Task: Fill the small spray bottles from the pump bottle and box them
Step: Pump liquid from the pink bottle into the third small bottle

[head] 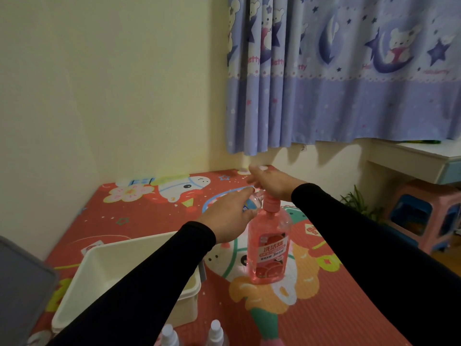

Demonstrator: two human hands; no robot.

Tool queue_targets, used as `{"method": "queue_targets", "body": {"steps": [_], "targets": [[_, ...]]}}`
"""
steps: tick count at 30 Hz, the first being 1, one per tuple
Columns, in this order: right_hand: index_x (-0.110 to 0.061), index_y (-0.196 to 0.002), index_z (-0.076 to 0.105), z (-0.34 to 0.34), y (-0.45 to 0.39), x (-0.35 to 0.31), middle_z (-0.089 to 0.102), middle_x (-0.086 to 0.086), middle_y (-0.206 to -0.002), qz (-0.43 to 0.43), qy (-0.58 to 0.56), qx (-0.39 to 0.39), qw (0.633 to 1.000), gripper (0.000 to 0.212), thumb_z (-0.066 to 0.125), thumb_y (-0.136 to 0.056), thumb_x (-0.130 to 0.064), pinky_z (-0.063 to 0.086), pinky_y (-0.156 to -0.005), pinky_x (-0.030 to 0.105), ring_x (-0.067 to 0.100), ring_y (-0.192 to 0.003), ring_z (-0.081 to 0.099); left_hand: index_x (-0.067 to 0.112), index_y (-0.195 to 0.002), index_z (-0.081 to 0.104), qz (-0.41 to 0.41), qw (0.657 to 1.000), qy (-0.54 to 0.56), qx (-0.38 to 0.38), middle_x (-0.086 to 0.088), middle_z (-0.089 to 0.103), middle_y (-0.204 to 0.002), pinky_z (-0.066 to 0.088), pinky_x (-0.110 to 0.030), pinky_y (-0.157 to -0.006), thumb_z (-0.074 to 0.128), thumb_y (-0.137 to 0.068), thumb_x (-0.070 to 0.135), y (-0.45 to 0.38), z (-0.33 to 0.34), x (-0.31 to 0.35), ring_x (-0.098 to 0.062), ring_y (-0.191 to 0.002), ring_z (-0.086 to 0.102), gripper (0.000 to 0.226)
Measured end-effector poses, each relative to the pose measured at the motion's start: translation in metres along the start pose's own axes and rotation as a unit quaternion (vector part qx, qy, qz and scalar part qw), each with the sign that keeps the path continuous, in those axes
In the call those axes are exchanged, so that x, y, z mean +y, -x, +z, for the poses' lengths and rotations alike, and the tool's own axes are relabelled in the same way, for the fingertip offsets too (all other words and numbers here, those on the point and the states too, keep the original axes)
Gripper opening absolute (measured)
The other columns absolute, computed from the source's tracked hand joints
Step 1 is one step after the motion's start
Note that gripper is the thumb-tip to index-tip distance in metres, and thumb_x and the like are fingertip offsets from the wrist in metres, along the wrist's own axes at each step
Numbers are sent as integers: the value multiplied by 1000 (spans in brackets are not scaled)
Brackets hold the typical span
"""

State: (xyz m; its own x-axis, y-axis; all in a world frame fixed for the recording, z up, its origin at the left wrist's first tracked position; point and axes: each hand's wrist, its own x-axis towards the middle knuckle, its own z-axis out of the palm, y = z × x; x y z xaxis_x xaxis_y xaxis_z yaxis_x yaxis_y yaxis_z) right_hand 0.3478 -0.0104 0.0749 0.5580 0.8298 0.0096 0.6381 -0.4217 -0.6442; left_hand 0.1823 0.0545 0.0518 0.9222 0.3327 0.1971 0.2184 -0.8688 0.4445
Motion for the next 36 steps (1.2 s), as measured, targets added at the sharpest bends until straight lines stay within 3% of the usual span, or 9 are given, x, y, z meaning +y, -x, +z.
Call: {"method": "queue_targets", "body": {"steps": [3, 8, 13, 18, 23, 28, 32, 34, 36], "targets": [[-24, -122, 62, -5, 2, -5, 56, 0, -135, -4, 26, -1, 1000, 68, 15, -94, -65, 34, -112, 42, 19, -124, 51, 23, -146, 30, 6, 1000, -4, -8, -5, 44, -144, 37, -29, -95, 45, -101, 35, 1, -6, 3, -22, -125, 46, 50], [-27, -132, 56, -15, 5, -13, 54, 6, -139, 20, 57, 25, 998, 98, 6, -71, -86, 34, -111, 46, 25, -128, 48, 25, -150, 25, 23, 1000, -10, 10, -4, 41, -146, 32, -26, -95, 44, -101, 36, 1, -14, 6, -22, -129, 42, 54], [-21, -125, 61, -3, 1, -5, 55, 5, -137, -3, 17, 3, 1000, 68, 16, -96, -63, 33, -113, 43, 22, -125, 50, 26, -148, 27, 10, 1000, -1, 5, -4, 40, -147, 35, -28, -95, 45, -100, 37, 1, -2, 0, -22, -129, 44, 52], [-22, -125, 61, -5, 0, -4, 54, 6, -139, 6, 16, -2, 1000, 69, 16, -94, -65, 33, -113, 43, 21, -127, 49, 25, -150, 23, 4, 1000, -9, -4, -5, 38, -149, 32, -27, -97, 43, -101, 37, 2, -5, 3, -21, -131, 41, 54], [-28, -132, 56, -15, 3, -13, 54, 5, -138, 26, 34, 21, 999, 95, 7, -74, -85, 34, -111, 47, 24, -127, 49, 25, -151, 23, 18, 1000, -4, 12, -5, 38, -150, 32, -29, -101, 44, -101, 37, 0, -13, 7, -22, -133, 39, 55], [-20, -124, 62, -2, 4, -4, 57, 6, -133, 5, -21, 3, 1000, 66, 18, -97, -61, 34, -111, 39, 18, -117, 51, 25, -149, 26, 7, 1000, 11, 9, -3, 40, -148, 33, -23, -91, 45, -101, 36, 2, -1, 3, -20, -129, 43, 53], [-20, -128, 59, -3, 5, -5, 54, 3, -136, 11, -7, -11, 1000, 66, 18, -97, -60, 32, -111, 35, 19, -126, 49, 27, -150, 25, 1, 1000, 0, -1, -2, 39, -148, 35, -23, -89, 44, -101, 38, 1, -2, 2, -20, -127, 45, 54], [-22, -129, 58, -8, 3, -8, 54, 5, -138, 12, 23, -4, 1000, 74, 14, -92, -69, 32, -113, 40, 21, -128, 48, 27, -149, 26, 2, 1000, -1, -6, -4, 40, -147, 33, -24, -91, 44, -101, 38, 0, -6, 3, -21, -127, 44, 53], [-25, -133, 55, -13, 3, -13, 54, 7, -139, 24, 53, 13, 998, 98, 7, -72, -85, 33, -112, 45, 24, -129, 48, 27, -150, 24, 7, 1000, -4, 1, -4, 39, -148, 30, -23, -92, 44, -101, 37, 0, -12, 5, -21, -130, 42, 54]]}}
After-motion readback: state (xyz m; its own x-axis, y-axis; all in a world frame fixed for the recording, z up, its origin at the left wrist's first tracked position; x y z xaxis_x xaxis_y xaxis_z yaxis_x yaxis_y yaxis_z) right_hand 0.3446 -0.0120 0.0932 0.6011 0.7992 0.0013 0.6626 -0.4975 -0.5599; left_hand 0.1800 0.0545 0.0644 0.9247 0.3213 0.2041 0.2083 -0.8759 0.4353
